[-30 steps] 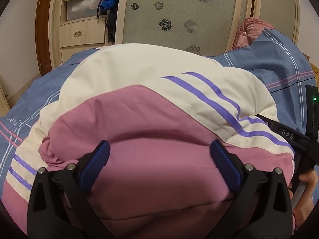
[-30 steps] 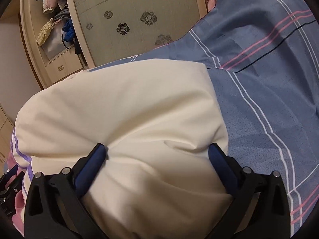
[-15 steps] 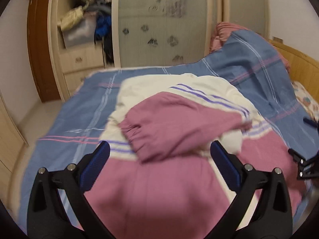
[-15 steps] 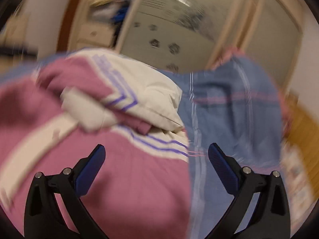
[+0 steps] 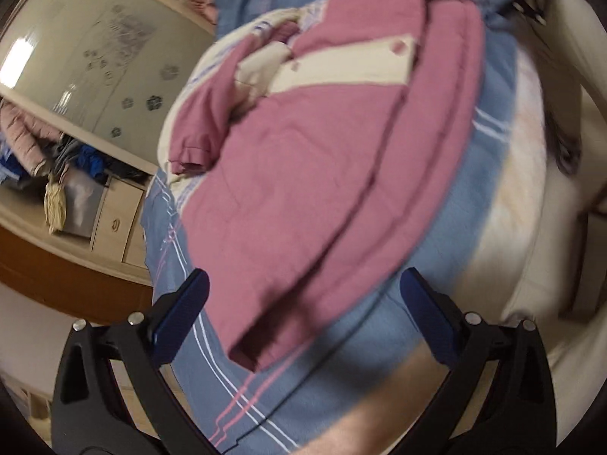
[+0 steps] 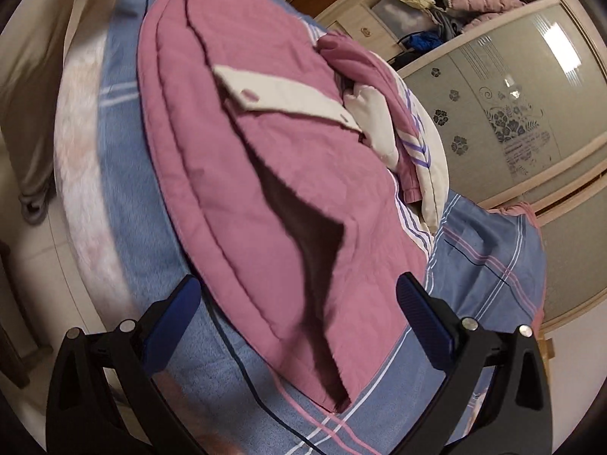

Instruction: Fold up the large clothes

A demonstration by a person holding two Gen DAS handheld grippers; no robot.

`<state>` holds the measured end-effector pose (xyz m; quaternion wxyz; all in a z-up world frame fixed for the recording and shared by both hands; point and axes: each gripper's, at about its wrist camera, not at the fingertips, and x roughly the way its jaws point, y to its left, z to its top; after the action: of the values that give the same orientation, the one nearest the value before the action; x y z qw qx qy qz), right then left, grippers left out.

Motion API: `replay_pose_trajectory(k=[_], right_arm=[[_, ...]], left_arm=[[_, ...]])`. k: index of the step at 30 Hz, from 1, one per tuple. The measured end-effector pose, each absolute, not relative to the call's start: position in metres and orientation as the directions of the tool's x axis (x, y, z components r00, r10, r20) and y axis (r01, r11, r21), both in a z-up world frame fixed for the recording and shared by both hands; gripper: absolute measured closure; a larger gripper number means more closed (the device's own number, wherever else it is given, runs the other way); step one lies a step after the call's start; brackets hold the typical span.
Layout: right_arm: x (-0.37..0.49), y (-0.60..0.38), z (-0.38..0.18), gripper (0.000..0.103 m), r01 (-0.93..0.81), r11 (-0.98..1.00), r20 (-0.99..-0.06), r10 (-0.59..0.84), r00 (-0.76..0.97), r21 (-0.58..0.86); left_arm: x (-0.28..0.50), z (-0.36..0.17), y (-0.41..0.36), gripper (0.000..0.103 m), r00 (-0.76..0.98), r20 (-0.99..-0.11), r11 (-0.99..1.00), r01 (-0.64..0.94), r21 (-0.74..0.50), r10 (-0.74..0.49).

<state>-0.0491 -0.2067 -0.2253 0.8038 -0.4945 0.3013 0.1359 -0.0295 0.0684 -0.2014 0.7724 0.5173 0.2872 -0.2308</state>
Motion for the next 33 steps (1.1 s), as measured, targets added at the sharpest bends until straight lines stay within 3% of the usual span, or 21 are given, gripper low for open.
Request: replay_pose_trajectory(k=[5,16,23,26,27,28,29,30,32,33], right_arm=[[-0.046,-0.202,-0.249,0.001,-0.451,0.361,-0.536,-0.179,0.825,-0.816],[-0.017,-0.199,-0.253,0.001,-0.251,0.284,-0.326,-0.262,0.908,-0.926],[0.004,-0.194,-0.243,0.001,-0.158,0.309,-0.250,-0.284,0.926,-0.938],[0.013,-0.190,-0.242,0.001,-0.161,0.337,-0.263,-0.284,0.922,-0.928],[0.015,-0.189,-0.243,0.007,-0.176,0.348,-0.282,-0.280,0.918,-0.921],[0.016,-0.189,-0.244,0.013,-0.199,0.360,-0.308,-0.277,0.910,-0.911],[0.017,-0.189,-0.245,0.032,-0.224,0.373,-0.338,-0.272,0.901,-0.900],[0.016,-0.187,-0.247,0.055,-0.232,0.372,-0.345,-0.274,0.897,-0.899],[0.013,-0.185,-0.256,0.082,-0.243,0.346,-0.345,-0.272,0.899,-0.906],[0.011,-0.184,-0.261,0.089,-0.245,0.334,-0.341,-0.268,0.901,-0.910]], left_arm=[[-0.024,-0.233,0.072,0.002,0.746,-0.666,0.270,0.638,0.722,0.018],[0.007,-0.238,0.051,0.002,0.809,-0.587,0.249,0.576,0.779,-0.036],[0.013,-0.222,0.051,0.002,0.865,-0.497,0.301,0.492,0.817,-0.066],[0.023,-0.229,0.044,0.002,0.887,-0.457,0.296,0.455,0.840,-0.067],[0.025,-0.231,0.042,0.002,0.887,-0.457,0.298,0.456,0.839,-0.070],[0.028,-0.232,0.041,0.006,0.880,-0.468,0.306,0.468,0.829,-0.077],[0.029,-0.232,0.040,0.023,0.871,-0.483,0.319,0.484,0.815,-0.086],[0.030,-0.231,0.039,0.054,0.865,-0.494,0.340,0.494,0.800,-0.093],[0.032,-0.232,0.035,0.087,0.869,-0.489,0.363,0.480,0.799,-0.074],[0.032,-0.233,0.034,0.091,0.877,-0.476,0.359,0.465,0.809,-0.064]])
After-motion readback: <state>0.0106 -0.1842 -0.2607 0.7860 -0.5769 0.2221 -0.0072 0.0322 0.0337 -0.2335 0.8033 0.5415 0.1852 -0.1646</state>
